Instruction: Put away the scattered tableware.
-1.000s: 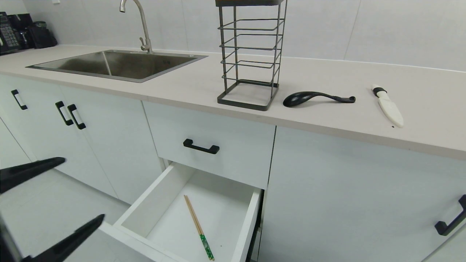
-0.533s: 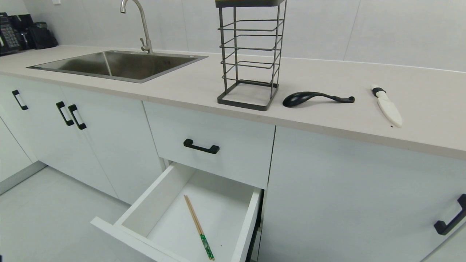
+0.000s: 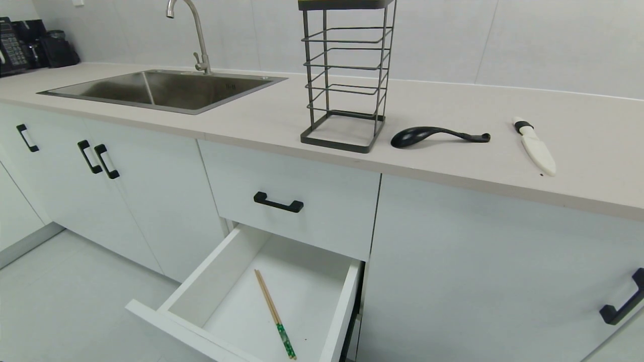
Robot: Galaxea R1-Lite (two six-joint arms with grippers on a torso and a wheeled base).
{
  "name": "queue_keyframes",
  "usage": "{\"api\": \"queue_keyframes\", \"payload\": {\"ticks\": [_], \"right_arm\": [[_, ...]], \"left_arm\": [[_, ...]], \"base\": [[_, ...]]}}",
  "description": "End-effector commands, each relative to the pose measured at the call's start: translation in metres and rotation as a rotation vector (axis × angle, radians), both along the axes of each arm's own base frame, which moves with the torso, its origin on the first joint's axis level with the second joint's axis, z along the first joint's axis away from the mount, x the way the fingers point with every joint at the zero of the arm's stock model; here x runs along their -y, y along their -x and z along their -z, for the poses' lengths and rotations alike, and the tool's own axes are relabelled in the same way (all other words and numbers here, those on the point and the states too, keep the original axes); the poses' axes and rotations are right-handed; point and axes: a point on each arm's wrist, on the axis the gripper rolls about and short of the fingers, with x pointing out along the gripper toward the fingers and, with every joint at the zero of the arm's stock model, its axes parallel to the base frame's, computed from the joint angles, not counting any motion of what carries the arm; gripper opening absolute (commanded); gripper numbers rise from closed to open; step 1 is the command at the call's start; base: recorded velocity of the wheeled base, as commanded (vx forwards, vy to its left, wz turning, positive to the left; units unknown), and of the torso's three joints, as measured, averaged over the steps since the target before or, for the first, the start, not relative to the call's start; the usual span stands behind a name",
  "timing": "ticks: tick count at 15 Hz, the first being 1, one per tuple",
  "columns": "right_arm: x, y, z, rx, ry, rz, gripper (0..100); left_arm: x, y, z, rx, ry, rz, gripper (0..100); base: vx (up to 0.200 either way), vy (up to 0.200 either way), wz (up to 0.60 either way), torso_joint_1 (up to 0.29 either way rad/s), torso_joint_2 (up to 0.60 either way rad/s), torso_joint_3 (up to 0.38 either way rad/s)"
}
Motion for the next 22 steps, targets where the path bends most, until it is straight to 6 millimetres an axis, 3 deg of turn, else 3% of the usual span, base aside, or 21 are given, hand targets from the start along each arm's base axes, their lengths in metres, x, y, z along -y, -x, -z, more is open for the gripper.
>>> {"api": "queue_keyframes", "payload": {"ticks": [1, 10, 14, 22], "right_arm": [[0.0, -0.0001, 0.0001, -0.001, 0.0, 0.0, 100], [0.0, 0.0, -0.0003, 0.0, 0.002, 0.0, 100], [0.0, 0.0, -0.0003, 0.0, 0.0, 0.0, 100], [0.0, 0.0, -0.0003, 0.0, 0.0, 0.0, 100]], "left_arm": [[-0.0023, 0.0035, 0.0062, -0.007, 0.094, -0.057, 100], [-0.0025, 0.0035, 0.0062, -0.01, 0.115, -0.067, 100], [-0.0025, 0.0035, 0.0062, -0.01, 0.115, -0.067, 100], [-0.0025, 0.0035, 0.0062, -0.01, 0.115, -0.067, 100]], "base": [[0.0, 0.0, 0.0, 0.0, 0.0, 0.0], [0.0, 0.0, 0.0, 0.0, 0.0, 0.0], [0.0, 0.0, 0.0, 0.194, -0.09, -0.08], [0.0, 0.0, 0.0, 0.226, -0.54, -0.21]]}}
